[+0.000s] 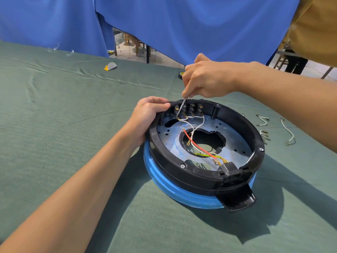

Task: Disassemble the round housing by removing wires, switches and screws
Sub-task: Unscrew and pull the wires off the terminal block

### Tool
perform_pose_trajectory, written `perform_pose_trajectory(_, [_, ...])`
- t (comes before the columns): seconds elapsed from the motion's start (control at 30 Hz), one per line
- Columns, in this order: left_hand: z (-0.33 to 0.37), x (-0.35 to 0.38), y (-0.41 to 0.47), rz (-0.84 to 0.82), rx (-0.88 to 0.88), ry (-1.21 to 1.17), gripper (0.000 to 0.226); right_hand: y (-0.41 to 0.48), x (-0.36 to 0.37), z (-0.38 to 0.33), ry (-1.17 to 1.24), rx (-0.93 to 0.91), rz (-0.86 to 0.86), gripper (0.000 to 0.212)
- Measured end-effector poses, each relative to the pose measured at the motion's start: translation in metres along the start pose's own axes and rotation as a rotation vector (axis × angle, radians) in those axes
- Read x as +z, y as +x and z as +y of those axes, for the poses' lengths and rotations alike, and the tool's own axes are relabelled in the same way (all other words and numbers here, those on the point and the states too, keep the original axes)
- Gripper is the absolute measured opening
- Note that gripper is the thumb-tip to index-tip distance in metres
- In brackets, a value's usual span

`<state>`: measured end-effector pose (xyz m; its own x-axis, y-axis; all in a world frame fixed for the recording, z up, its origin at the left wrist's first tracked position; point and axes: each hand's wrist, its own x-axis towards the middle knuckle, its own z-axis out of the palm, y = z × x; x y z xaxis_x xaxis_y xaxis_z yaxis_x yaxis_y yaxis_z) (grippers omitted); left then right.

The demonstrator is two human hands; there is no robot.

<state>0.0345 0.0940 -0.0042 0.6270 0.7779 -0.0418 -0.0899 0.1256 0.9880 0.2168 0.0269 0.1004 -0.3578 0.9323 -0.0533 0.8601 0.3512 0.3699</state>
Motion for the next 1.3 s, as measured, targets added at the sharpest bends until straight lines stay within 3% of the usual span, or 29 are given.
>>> perform_pose_trajectory(0.6, [0.001, -0.001, -0.001, -0.015, -0.002, -0.036, 0.008, -0.043, 0.029, -0.047, -0.154, 0.358, 0.161, 0.025])
perform_pose_trajectory(1.13, [0.000, -0.002, 0.000, -0.023, -0.001, -0.026, 0.007, -0.042, 0.022, -0.042, -0.176, 0.256, 0.093, 0.020])
perform_pose_trajectory(1.3, [-0.001, -0.002, 0.001, -0.021, 0.001, -0.029, 0.008, -0.048, 0.015, -0.039, -0.144, 0.320, 0.180, 0.021])
